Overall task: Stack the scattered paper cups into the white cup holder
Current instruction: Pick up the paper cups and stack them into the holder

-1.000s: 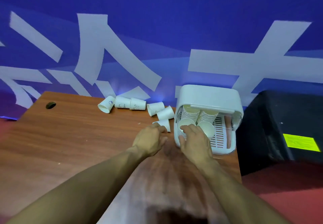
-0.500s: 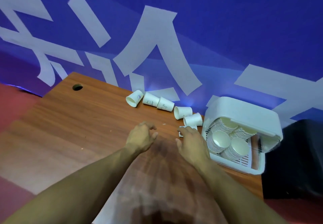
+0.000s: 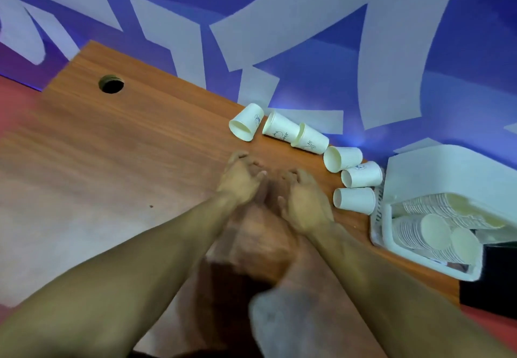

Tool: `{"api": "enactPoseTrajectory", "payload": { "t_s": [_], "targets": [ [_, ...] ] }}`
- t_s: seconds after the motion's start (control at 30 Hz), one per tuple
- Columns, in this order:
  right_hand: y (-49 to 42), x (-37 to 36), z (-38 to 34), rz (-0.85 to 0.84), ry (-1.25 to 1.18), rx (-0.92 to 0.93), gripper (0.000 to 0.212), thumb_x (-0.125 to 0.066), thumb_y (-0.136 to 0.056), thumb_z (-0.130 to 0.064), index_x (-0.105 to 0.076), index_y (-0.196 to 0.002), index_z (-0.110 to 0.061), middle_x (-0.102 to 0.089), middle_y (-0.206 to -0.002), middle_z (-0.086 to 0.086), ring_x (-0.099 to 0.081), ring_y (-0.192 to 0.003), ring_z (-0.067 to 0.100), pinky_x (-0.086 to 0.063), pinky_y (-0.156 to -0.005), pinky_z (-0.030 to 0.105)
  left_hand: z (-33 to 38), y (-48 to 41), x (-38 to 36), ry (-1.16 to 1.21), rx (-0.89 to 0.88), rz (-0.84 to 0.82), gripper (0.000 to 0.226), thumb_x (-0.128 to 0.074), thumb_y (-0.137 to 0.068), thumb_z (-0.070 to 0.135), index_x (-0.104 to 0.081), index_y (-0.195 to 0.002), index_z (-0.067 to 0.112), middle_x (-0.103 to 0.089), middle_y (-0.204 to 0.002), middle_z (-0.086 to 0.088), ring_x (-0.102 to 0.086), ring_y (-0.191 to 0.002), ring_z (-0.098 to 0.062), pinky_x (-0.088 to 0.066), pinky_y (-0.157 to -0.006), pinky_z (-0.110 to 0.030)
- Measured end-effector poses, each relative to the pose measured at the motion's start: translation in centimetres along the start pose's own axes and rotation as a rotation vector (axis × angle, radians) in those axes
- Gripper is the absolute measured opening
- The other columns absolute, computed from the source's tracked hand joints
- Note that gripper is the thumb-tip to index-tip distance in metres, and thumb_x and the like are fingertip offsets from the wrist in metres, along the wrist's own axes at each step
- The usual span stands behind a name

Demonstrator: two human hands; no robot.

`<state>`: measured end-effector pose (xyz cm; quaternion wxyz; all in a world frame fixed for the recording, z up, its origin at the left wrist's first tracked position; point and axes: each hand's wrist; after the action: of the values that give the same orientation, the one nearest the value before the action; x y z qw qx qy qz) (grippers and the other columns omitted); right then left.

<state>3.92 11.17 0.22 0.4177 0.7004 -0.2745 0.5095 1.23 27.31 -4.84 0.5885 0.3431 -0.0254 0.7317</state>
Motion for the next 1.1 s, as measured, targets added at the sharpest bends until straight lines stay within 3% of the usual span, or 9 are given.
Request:
{"api": "enactPoseTrajectory", "payload": {
  "t_s": [0.17, 0.3, 0.53, 0.7, 0.77, 0.93, 1.03, 1.1],
  "targets": [
    [-5.2, 0.6, -0.9, -0.014, 0.078, -0.01, 0.05, -0.061, -0.084, -0.028, -0.045, -0.13, -0.013, -0.031, -0.146, 0.004, -0.043, -0.122, 0.029, -0.049, -0.09, 0.042, -0.4, -4.6, 0.6, 0.028, -0.016, -0.006, 0.026, -0.065, -0.088, 0.032, -0.067, -0.114, 0.03, -0.033, -0.148, 0.007, -0.042, -0.132, -0.007, -0.034, -0.105, -0.024],
    [-9.3, 1.6, -1.6, -0.033, 0.144, -0.01, 0.041, -0.056, -0.085, -0.025, -0.052, -0.123, -0.011, -0.027, -0.15, 0.003, -0.043, -0.117, 0.031, -0.047, -0.084, 0.041, -0.4, -7.4, 0.7, 0.029, -0.014, 0.012, 0.027, -0.063, -0.087, 0.032, -0.066, -0.114, 0.032, -0.039, -0.146, 0.003, -0.034, -0.136, -0.004, -0.037, -0.107, -0.026],
    [-15.1, 1.3, -3.1, -0.162, 0.261, 0.001, 0.04, -0.053, -0.088, -0.023, -0.05, -0.125, -0.008, -0.017, -0.156, 0.002, -0.038, -0.122, 0.029, -0.044, -0.083, 0.04, -0.8, -9.6, 0.6, 0.067, 0.002, -0.022, 0.024, -0.063, -0.084, 0.032, -0.071, -0.106, 0.032, -0.058, -0.118, 0.006, -0.061, -0.104, -0.014, -0.047, -0.087, -0.028],
    [-16.3, 0.6, -3.3, -0.265, 0.356, 0.003, 0.037, -0.05, -0.089, -0.025, -0.053, -0.122, -0.007, -0.041, -0.127, 0.009, -0.039, -0.112, 0.031, -0.045, -0.09, 0.041, -2.2, -8.9, 0.6, 0.109, 0.064, 0.048, 0.021, -0.068, -0.082, 0.031, -0.07, -0.103, 0.033, -0.07, -0.101, 0.014, -0.066, -0.091, -0.01, -0.05, -0.087, -0.028],
    [-15.9, 0.5, -3.2, -0.202, 0.372, 0.048, 0.035, -0.046, -0.089, -0.024, -0.056, -0.116, -0.005, -0.047, -0.12, 0.012, -0.041, -0.106, 0.03, -0.044, -0.087, 0.041, -2.2, -8.2, 0.7, 0.11, 0.068, 0.139, 0.017, -0.07, -0.082, 0.03, -0.07, -0.099, 0.032, -0.071, -0.096, 0.011, -0.066, -0.087, -0.013, -0.048, -0.084, -0.027],
    [-12.3, 2.8, -3.1, 0.068, 0.21, 0.081, 0.03, -0.043, -0.086, 0.001, -0.056, -0.113, 0.002, -0.048, -0.118, 0.016, -0.05, -0.103, 0.031, -0.044, -0.082, 0.039, -0.8, -6.3, 1.9, 0.085, -0.01, 0.32, 0.007, -0.069, -0.085, 0.023, -0.064, -0.089, 0.026, -0.064, -0.095, 0.006, -0.062, -0.083, -0.022, -0.032, -0.068, -0.026],
    [-9.6, 3.5, -2.5, 0.266, 0.037, 0.123, 0.022, -0.058, -0.071, 0.012, -0.06, -0.092, 0.005, -0.057, -0.096, 0.02, -0.058, -0.08, 0.037, -0.048, -0.063, 0.039, 0.5, -4.7, 2.4, 0.071, -0.066, 0.383, 0.006, -0.067, -0.085, 0.02, -0.062, -0.086, 0.023, -0.063, -0.092, 0.007, -0.059, -0.086, -0.023, -0.027, -0.066, -0.025],
    [-7.6, 3.6, -1.9, 0.368, -0.085, 0.088, 0.018, -0.063, -0.068, 0.009, -0.06, -0.083, 0.0, -0.059, -0.086, 0.016, -0.058, -0.07, 0.034, -0.047, -0.054, 0.037, 1.7, -3.4, 2.5, 0.054, -0.127, 0.412, 0.007, -0.065, -0.085, 0.019, -0.06, -0.088, 0.021, -0.064, -0.092, 0.006, -0.059, -0.086, -0.024, -0.031, -0.068, -0.028]
  ]
}}
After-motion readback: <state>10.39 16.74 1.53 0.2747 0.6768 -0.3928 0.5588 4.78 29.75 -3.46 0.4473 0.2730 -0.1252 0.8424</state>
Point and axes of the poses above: each hand's wrist, its own y-axis away from the middle knuckle, its own x-axis out of the back of the hand, z = x × y
